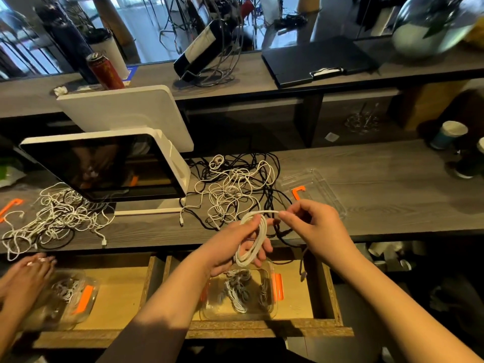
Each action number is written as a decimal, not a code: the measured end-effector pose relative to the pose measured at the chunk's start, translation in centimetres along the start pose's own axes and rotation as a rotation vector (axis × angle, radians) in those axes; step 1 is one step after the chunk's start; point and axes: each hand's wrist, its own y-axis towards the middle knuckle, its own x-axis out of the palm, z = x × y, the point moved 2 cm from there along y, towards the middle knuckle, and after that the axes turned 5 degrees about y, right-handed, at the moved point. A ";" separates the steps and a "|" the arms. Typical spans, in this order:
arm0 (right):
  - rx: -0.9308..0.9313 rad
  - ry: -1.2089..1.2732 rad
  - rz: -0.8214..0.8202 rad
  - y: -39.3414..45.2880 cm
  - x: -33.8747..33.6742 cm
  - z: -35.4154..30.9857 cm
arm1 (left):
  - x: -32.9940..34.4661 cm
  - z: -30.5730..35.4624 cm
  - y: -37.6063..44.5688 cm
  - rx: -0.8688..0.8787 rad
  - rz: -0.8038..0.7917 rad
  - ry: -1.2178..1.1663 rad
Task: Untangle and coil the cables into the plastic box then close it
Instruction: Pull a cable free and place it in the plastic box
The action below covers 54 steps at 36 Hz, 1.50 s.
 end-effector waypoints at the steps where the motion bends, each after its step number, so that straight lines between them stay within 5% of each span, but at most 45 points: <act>1: 0.008 0.027 -0.002 -0.1 0.1 0.1 | 0.0 0.1 0.1 0.020 0.026 -0.014; 15: 0.124 0.364 -0.093 -1.7 5.9 0.8 | 2.6 0.9 1.0 0.176 0.184 -0.285; 27: 0.228 0.596 -0.207 -1.2 5.4 0.3 | 3.0 0.9 1.0 0.292 0.375 -0.121; 36: 0.422 0.836 -0.480 -1.0 4.8 0.7 | 3.3 0.6 1.2 0.326 0.454 0.029; 42: 0.415 0.783 -0.505 -1.0 4.4 1.0 | 3.3 0.1 1.6 0.324 0.508 -0.063; 47: 0.393 0.698 -0.458 -0.9 3.9 0.8 | 2.9 0.1 1.2 0.288 0.504 -0.222; 54: 0.374 0.564 -0.548 -0.5 1.8 2.0 | 0.8 0.5 1.1 0.131 0.195 -0.261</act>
